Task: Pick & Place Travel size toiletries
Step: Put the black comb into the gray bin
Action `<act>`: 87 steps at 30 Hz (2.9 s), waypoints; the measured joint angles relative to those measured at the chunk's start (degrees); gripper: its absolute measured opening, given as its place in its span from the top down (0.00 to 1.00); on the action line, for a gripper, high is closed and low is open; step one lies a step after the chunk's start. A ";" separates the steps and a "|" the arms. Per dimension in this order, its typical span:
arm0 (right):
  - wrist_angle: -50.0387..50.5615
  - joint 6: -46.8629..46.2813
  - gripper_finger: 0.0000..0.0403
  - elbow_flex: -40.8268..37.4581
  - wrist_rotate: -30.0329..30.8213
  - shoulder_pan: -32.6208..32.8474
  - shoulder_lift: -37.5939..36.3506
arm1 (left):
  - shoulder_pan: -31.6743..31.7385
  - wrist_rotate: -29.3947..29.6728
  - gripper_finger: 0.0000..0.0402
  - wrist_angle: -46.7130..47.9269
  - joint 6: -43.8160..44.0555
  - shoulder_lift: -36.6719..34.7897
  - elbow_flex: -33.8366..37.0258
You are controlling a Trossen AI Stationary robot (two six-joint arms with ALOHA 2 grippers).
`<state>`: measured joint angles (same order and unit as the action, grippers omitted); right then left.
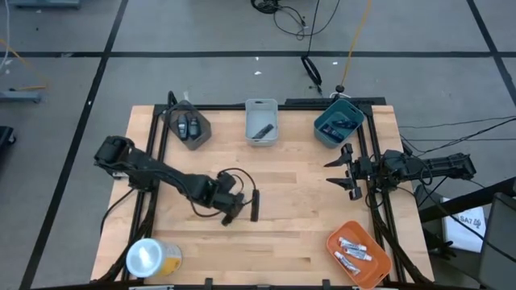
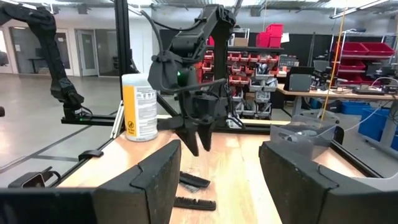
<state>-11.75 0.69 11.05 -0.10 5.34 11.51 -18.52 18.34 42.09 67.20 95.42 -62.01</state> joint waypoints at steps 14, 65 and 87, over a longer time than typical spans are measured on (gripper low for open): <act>0.02 0.09 0.48 0.00 0.31 0.00 0.17 | -1.20 -10.69 0.33 -6.19 6.05 6.74 -0.03; 0.42 0.02 0.48 0.00 0.26 0.02 0.18 | 1.27 -11.66 0.37 10.58 2.26 20.65 -15.29; 0.46 0.01 0.48 0.00 0.26 0.02 0.18 | 1.40 -11.80 0.73 9.90 -2.44 20.36 -15.07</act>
<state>-11.29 0.70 11.05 0.16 5.37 11.70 -17.12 6.54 51.99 64.76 115.77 -77.08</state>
